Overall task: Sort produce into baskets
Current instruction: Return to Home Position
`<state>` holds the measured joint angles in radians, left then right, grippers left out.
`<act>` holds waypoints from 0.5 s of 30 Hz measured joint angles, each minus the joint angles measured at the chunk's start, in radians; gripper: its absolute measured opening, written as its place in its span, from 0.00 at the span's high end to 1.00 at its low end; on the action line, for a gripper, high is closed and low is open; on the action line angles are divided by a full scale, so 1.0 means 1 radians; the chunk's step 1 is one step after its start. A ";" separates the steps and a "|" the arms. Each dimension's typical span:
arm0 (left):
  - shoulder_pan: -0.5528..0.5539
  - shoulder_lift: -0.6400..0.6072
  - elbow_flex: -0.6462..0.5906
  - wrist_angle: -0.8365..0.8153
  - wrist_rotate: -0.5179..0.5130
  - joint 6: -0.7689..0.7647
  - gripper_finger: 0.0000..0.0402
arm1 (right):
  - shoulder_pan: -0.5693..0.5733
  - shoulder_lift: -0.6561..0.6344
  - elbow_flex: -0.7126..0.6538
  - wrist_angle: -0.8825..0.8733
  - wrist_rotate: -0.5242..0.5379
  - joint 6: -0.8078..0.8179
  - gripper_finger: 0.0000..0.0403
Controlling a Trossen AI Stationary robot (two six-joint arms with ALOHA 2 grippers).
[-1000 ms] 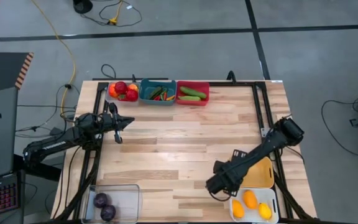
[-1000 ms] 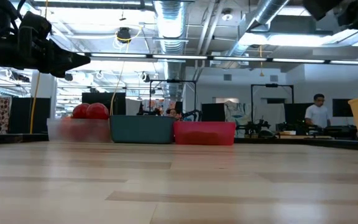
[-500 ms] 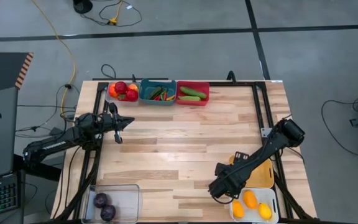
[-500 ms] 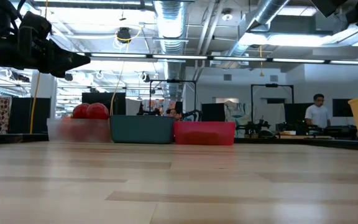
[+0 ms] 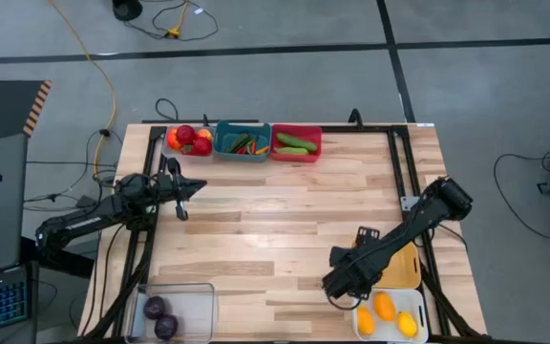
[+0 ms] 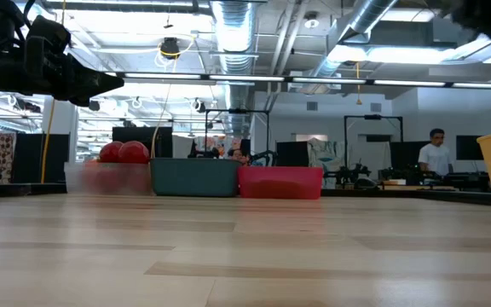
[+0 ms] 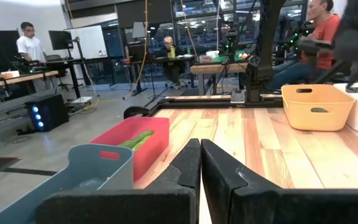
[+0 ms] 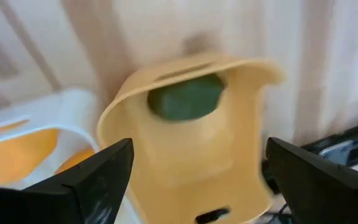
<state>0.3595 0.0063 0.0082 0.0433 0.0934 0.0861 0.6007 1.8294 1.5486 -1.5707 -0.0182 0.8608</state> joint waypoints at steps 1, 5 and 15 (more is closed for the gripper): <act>0.000 0.000 0.000 0.000 0.000 0.000 1.00 | -0.004 -0.021 0.000 0.000 0.027 -0.005 0.03; 0.000 0.000 0.000 0.000 0.000 0.000 1.00 | -0.018 -0.129 -0.003 0.000 0.192 -0.007 0.04; 0.000 0.000 0.000 0.000 0.000 0.000 1.00 | -0.171 -0.497 -0.265 0.240 0.372 -0.197 0.13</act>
<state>0.3595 0.0063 0.0082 0.0433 0.0933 0.0860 0.4300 1.3321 1.2832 -1.3305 0.3542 0.6641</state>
